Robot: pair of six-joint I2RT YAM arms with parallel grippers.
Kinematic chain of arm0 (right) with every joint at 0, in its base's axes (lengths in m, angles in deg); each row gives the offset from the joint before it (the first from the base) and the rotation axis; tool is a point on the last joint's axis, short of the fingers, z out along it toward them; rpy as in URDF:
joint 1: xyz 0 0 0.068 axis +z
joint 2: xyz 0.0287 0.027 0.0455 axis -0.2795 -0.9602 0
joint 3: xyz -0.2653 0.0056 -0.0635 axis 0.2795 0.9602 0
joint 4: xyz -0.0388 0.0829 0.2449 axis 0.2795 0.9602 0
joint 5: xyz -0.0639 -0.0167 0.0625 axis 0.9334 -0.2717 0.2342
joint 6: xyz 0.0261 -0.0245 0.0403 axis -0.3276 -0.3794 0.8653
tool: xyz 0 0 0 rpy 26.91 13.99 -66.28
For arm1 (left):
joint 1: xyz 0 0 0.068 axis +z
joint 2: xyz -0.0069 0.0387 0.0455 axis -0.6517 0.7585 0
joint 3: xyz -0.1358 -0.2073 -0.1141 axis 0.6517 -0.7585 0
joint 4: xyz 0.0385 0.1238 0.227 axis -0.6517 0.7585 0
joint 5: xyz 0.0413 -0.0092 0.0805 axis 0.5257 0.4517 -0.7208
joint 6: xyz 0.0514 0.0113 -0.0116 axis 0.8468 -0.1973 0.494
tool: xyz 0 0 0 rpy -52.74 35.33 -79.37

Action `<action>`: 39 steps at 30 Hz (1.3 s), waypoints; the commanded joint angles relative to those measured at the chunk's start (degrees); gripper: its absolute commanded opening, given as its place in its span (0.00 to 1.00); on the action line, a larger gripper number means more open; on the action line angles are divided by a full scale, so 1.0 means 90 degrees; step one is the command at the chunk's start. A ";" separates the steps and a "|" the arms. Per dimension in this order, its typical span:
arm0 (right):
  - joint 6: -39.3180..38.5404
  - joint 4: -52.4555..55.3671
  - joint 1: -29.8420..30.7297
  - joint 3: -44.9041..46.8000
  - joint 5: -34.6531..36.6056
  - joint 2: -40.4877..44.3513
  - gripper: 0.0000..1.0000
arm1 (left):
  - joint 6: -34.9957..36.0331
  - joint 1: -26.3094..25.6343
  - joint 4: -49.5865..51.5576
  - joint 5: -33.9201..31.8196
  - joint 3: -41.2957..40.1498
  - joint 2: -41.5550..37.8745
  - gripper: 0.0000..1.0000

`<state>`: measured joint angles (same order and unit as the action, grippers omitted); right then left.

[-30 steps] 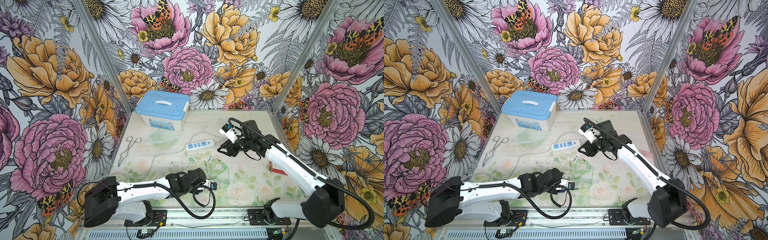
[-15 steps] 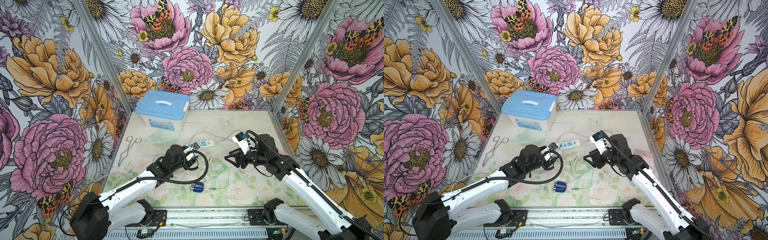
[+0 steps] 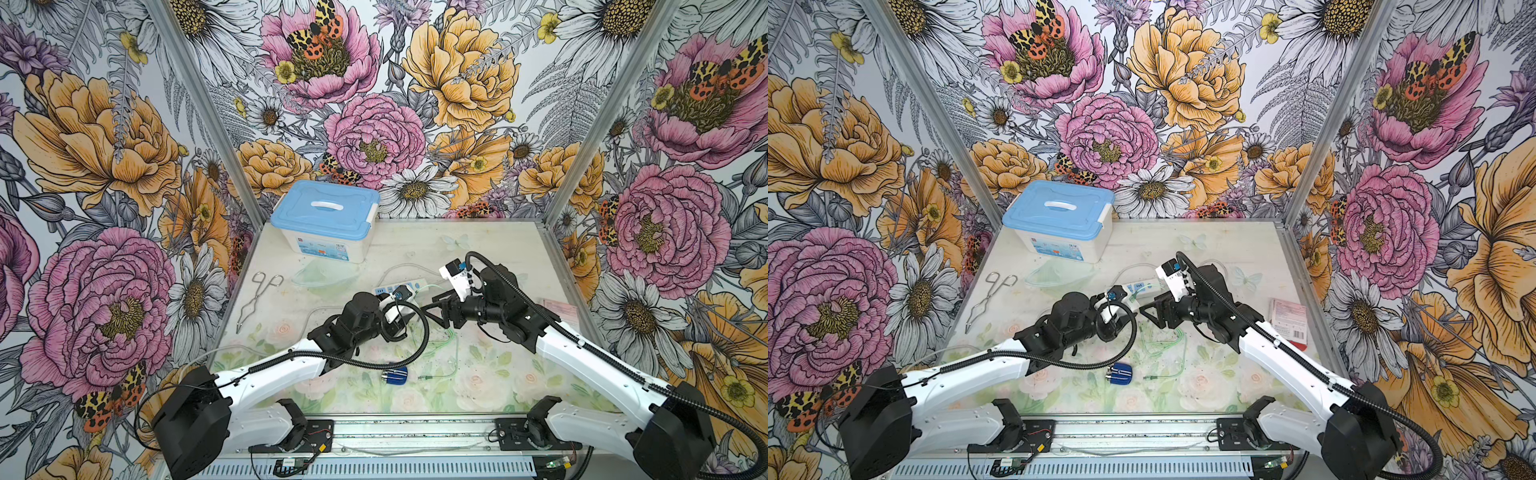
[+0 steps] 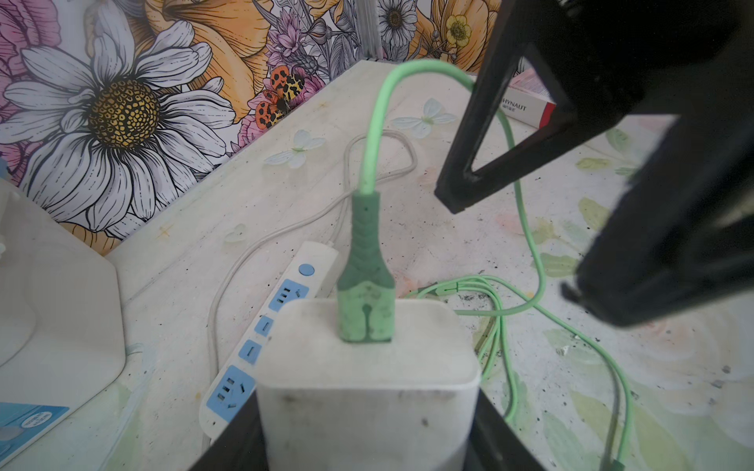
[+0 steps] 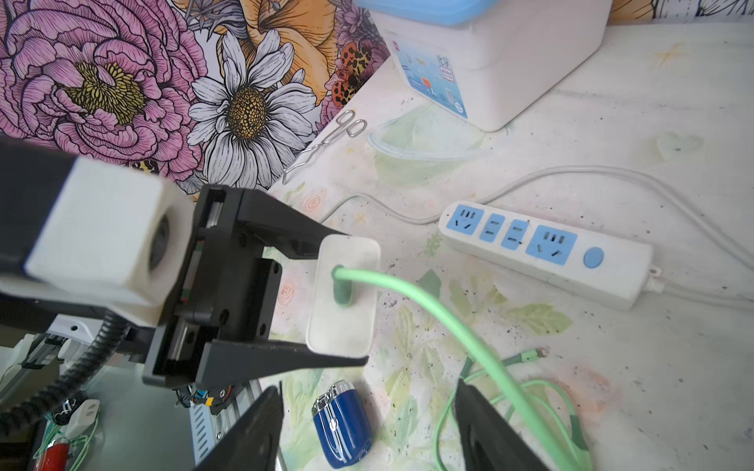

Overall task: Charge the electric shaver
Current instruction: Insert the plug into the socket.

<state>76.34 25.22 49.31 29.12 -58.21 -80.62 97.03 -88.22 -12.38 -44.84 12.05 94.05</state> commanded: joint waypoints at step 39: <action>0.0331 -0.1220 0.0279 -0.1076 0.1937 -0.2303 0.00 | -0.1071 0.0472 0.0887 -0.1030 0.0709 -0.0929 0.99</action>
<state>80.71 16.15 51.89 22.72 -48.31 -97.85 93.23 -87.32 -9.35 -48.33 14.96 89.35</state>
